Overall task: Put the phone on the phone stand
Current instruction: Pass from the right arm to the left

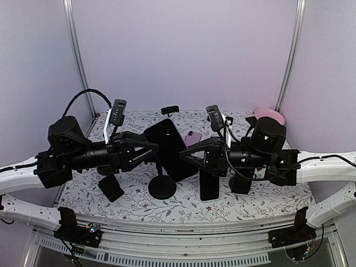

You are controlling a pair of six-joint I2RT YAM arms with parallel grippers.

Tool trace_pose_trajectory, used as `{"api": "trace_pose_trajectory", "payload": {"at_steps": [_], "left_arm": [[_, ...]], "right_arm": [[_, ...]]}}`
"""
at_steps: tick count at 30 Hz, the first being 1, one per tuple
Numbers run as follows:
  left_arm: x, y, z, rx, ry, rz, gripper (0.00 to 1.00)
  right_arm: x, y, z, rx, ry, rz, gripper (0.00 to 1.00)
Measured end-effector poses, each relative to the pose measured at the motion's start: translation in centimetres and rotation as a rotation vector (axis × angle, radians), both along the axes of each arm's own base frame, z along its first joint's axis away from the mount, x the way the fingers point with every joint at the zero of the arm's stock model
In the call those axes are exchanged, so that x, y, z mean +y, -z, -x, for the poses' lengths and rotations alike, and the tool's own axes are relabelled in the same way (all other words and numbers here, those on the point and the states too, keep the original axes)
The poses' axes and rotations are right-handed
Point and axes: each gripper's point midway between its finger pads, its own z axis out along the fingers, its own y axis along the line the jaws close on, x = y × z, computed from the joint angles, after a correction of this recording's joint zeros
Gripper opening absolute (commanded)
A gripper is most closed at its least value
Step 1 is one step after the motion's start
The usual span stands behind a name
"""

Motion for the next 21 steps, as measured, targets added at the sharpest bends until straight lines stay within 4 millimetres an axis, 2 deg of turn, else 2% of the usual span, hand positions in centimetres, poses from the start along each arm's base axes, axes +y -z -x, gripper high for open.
{"api": "trace_pose_trajectory", "payload": {"at_steps": [4,8,13,17,19,21], "left_arm": [[0.1,-0.9,0.0,0.009,0.003,0.041,0.36],[0.2,-1.4,-0.1,0.015,0.004,0.065,0.29],[-0.3,-1.2,-0.5,0.030,0.011,0.067,0.03],[-0.3,-1.5,-0.3,0.015,0.033,0.088,0.00],[-0.3,-1.6,-0.2,0.011,0.040,0.092,0.00],[-0.3,-1.6,-0.2,0.007,0.041,0.090,0.00]], "right_arm": [[0.3,0.6,-0.4,0.014,0.026,-0.036,0.02],[0.7,0.2,-0.5,0.015,0.033,-0.077,0.02],[1.1,0.0,-0.5,0.018,0.029,-0.106,0.02],[1.1,-0.3,-0.2,0.025,0.019,-0.125,0.02],[1.1,-0.4,-0.2,0.026,0.018,-0.130,0.07],[1.1,-0.3,-0.3,0.030,0.025,-0.128,0.19]]}}
